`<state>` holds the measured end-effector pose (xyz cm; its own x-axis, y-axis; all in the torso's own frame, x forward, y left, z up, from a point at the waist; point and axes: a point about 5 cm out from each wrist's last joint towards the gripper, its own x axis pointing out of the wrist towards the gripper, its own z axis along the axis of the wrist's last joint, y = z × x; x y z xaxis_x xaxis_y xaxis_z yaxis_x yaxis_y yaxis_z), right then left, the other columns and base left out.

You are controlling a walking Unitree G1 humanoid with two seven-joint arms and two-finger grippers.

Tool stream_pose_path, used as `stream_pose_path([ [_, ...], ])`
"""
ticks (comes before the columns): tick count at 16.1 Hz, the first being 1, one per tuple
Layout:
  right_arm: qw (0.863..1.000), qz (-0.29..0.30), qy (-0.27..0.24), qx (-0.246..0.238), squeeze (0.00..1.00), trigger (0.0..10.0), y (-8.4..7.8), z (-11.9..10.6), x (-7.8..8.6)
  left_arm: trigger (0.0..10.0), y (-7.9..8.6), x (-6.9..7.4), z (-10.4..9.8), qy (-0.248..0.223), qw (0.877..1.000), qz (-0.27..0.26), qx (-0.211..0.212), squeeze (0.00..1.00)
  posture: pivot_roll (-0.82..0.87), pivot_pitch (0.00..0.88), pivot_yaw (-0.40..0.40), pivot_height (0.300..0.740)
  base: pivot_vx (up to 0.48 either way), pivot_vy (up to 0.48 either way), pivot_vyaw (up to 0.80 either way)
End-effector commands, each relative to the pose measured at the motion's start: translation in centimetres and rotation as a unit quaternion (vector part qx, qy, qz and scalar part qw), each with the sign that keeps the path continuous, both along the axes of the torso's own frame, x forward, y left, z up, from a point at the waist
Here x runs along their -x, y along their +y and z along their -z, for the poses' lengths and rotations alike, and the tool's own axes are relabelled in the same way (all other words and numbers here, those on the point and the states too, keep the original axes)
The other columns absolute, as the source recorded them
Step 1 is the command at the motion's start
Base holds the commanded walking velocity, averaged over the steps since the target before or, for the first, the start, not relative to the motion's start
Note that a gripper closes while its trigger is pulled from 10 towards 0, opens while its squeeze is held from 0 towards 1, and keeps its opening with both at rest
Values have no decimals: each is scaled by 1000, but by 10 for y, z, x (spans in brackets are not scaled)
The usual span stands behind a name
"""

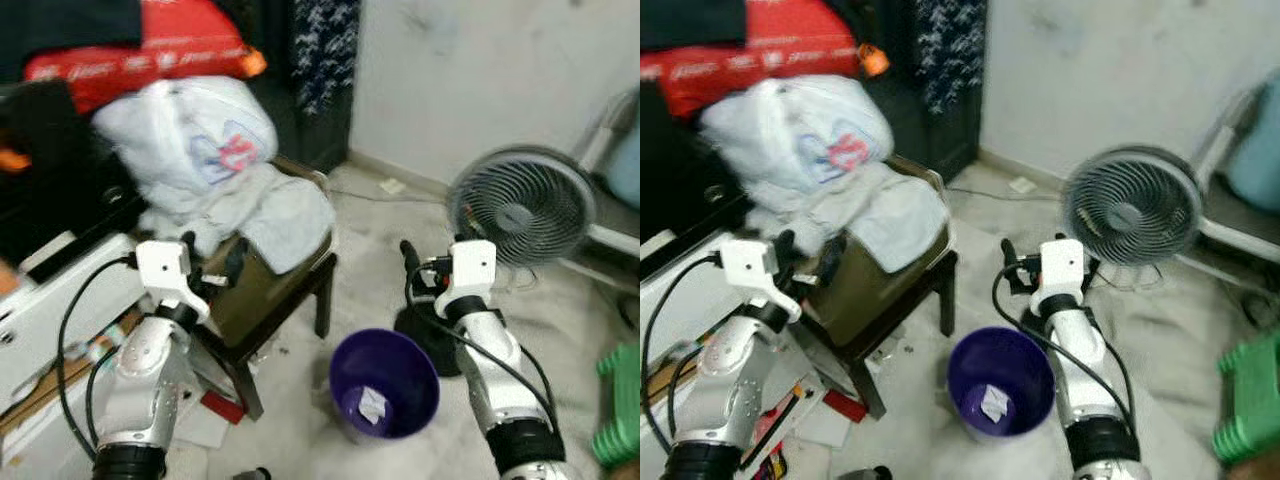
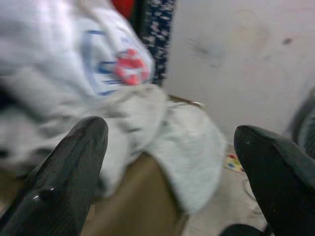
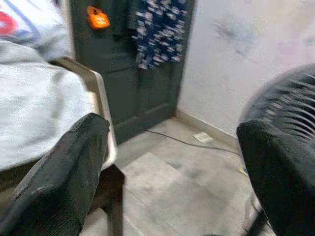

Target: Clean up the room

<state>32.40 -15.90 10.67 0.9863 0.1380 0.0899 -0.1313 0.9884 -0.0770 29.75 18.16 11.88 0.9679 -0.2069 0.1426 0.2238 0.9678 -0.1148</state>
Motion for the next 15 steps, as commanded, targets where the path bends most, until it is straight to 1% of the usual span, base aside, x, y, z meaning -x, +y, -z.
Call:
stream_pose_path([
  [1, 1000, -22, -10, 1, 0, 10000, 12, -8, -2, 10000, 4, 3, 0, -1, 1000, -9, -4, 0, -2, 0, 2, 740, 0, 0, 800],
  [3, 998, -53, -17, 14, 0, 10000, 21, -11, -2, 10000, 2, 6, 3, 2, 1000, -12, -2, 0, -1, 0, -8, 740, 0, 0, 800],
  [5, 998, -55, -14, 12, 0, 10000, 22, -11, -1, 10000, 1, 8, 0, -2, 1000, -15, 0, 0, 4, 0, -21, 740, 0, 0, 800],
  [6, 998, -60, -16, 12, 0, 10000, 24, -14, -1, 10000, 1, 10, -5, -12, 1000, -16, 2, 0, 8, 0, -30, 740, 0, 0, 800],
  [7, 998, -63, -17, 13, 0, 10000, 26, -16, -2, 10000, 0, 9, -9, -21, 1000, -12, 4, 0, 8, 0, -28, 740, 0, 0, 800],
  [8, 998, -65, -18, 13, 0, 10000, 27, -17, -4, 10000, -2, 7, -8, -19, 1000, -10, 2, 0, 7, 0, -27, 740, 0, 0, 800],
  [9, 998, -63, -16, 19, 0, 10000, 26, -13, -4, 10000, -6, 7, -3, -12, 1000, -2, -5, 0, -1, 0, -21, 740, 0, 0, 800],
  [10, 999, -46, -16, 11, 0, 10000, 22, -14, -4, 10000, -7, 9, 1, -5, 1000, -4, -12, 0, -4, 0, -17, 740, 0, 0, 800],
  [11, 999, -42, -22, 2, 0, 10000, 22, -20, -2, 10000, -7, 13, -1, -5, 1000, -4, -4, 0, -10, 0, -13, 740, 0, 0, 800],
  [12, 999, -46, -22, 4, 0, 10000, 24, -19, 3, 10000, -8, 17, 2, 4, 1000, -2, -10, 0, -11, 0, -10, 740, 0, 0, 800],
  [13, 999, -46, -19, 3, 0, 10000, 24, -17, 4, 10000, -8, 17, 4, 9, 1000, -2, -14, 0, -11, 0, -9, 740, 0, 0, 800],
  [15, 999, -42, -9, 3, 0, 10000, 20, -11, 10, 10000, -10, 20, 1, 8, 1000, 1, -16, 0, -10, 0, -7, 740, 0, 0, 800],
])
